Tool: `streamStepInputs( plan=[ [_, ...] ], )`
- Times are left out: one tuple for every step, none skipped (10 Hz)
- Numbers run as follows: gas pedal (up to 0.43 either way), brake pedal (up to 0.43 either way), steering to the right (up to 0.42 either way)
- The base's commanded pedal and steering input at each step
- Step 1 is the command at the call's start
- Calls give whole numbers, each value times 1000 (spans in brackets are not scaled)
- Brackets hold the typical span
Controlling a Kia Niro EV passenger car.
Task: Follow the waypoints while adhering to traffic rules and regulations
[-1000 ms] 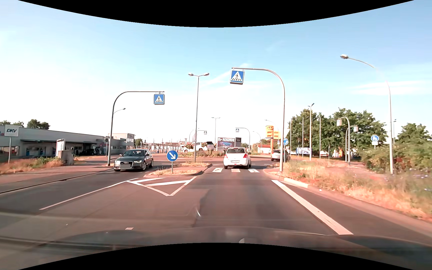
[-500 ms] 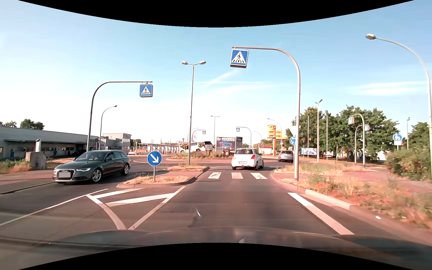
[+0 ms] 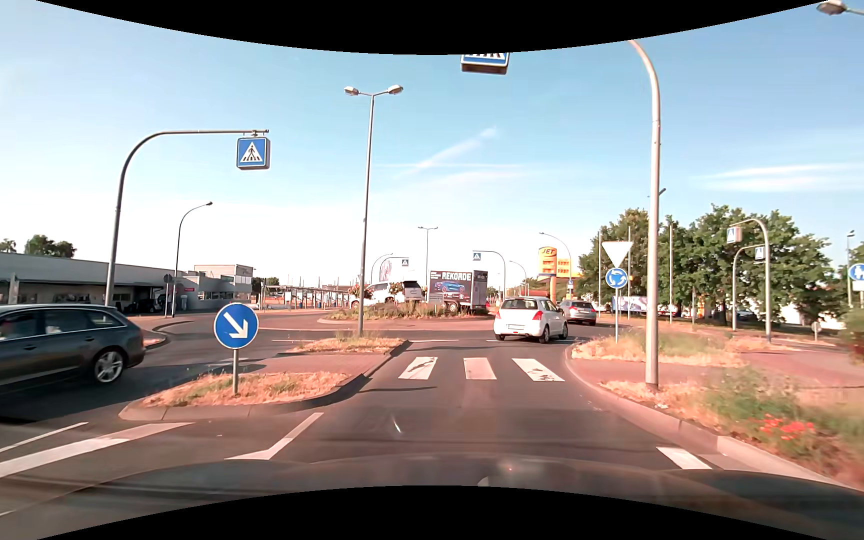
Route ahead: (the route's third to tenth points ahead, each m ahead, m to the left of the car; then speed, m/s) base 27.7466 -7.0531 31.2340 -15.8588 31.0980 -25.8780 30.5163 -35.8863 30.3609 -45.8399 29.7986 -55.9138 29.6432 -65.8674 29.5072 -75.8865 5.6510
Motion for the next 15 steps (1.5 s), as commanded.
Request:
streamStepInputs(
  plan=[
    [0, 0, 0],
    [0, 0, 0],
    [0, 0, 2],
    [0, 0, 3],
    [0, 0, 5],
    [0, 0, 8],
    [0, 0, 11],
    [0, 0, 12],
    [0, 0, 16],
    [0, 0, 23],
    [0, 0, 29],
    [0, 0, 36],
    [0, 0, 45],
    [0, 0, 54],
    [0, 0, 66]
  ],
)
